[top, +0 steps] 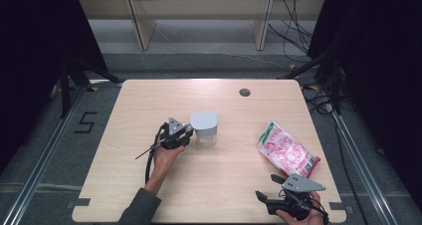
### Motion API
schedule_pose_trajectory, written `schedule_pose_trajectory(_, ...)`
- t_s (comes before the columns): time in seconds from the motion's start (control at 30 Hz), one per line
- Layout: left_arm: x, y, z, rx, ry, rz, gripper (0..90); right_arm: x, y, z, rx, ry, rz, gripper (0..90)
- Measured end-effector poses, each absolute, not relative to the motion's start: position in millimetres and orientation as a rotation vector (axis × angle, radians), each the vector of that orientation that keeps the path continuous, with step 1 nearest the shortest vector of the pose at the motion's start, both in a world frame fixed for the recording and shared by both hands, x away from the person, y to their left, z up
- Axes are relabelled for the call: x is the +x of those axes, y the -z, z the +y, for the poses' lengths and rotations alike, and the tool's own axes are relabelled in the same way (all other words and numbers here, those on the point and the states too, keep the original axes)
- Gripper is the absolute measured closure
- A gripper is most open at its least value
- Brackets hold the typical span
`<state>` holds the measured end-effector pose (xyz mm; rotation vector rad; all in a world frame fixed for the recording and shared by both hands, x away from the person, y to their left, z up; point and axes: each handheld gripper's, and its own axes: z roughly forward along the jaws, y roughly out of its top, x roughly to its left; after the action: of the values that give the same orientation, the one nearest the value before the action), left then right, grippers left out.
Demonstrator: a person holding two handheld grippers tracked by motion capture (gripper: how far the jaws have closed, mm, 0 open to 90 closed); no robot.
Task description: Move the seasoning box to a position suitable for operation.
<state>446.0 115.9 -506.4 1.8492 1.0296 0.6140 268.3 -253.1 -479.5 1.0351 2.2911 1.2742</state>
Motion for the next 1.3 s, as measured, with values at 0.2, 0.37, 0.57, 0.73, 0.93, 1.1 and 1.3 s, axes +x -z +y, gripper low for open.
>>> schedule_pose_trajectory(0.2, 443, 508, 114, 1.842, -0.584, 0.995, 70.8, 269, 481, -252, 1.032, -1.294, 2.307, 23.3)
schedule_pose_trajectory(0.37, 433, 508, 109, 1.867, -0.569, 0.951, 70.7, 269, 481, -252, 1.026, -1.282, 2.298, 23.3)
schedule_pose_trajectory(0.57, 423, 508, 104, 1.874, -0.563, 0.919, 70.6, 269, 481, -252, 1.013, -1.281, 2.292, 23.3)
schedule_pose_trajectory(0.73, 415, 510, 100, 1.864, -0.565, 0.903, 70.2, 268, 480, -252, 1.024, -1.268, 2.291, 23.3)
schedule_pose_trajectory(0.93, 411, 510, 93, 1.885, -0.559, 0.865, 70.1, 268, 481, -251, 1.038, -1.276, 2.307, 23.2)
schedule_pose_trajectory(1.1, 419, 508, 89, 1.898, -0.585, 0.888, 72.0, 268, 480, -252, 1.025, -1.275, 2.305, 23.2)
schedule_pose_trajectory(1.3, 421, 509, 85, 1.889, -0.569, 0.876, 72.4, 269, 480, -252, 1.015, -1.273, 2.29, 23.2)
